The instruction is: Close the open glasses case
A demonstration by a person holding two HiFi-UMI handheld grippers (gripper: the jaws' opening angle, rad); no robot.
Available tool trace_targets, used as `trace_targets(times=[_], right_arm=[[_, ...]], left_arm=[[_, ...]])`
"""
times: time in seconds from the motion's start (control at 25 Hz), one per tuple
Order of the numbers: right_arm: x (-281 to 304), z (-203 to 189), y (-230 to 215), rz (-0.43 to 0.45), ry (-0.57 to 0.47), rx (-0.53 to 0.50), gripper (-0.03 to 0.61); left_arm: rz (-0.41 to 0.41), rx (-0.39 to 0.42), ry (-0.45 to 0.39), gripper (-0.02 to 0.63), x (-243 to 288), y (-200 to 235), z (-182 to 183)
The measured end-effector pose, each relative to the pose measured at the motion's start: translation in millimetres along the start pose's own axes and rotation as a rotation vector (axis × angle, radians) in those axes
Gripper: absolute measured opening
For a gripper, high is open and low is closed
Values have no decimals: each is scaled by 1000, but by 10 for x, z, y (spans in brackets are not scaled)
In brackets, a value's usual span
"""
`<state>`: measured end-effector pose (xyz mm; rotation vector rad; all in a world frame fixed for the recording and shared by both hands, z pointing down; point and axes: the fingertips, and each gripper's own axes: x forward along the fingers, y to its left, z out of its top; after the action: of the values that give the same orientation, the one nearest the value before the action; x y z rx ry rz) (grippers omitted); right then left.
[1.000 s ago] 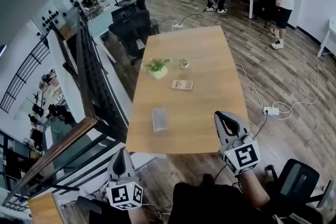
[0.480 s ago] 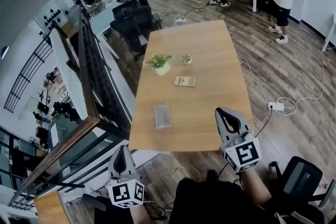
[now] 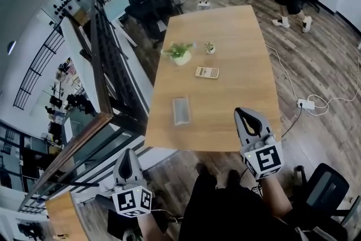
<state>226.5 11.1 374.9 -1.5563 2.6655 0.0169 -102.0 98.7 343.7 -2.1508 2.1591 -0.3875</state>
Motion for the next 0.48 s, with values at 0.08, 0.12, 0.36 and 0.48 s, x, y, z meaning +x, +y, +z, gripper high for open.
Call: trace_targets(times=[0.08, 0.12, 0.36, 0.48], right_arm=[[40, -30, 34, 12, 4, 11, 14], [63, -43, 54, 19, 7, 15, 14], [258, -99, 79, 52, 26, 35, 14], [390, -138, 86, 48, 39, 35, 12]], left_arm=[[2, 3, 7, -3, 42, 7, -14], [2, 2, 7, -3, 68, 4, -15], [-25, 10, 4, -3, 328, -47, -43], [-29, -4, 21, -3, 486, 41, -164]])
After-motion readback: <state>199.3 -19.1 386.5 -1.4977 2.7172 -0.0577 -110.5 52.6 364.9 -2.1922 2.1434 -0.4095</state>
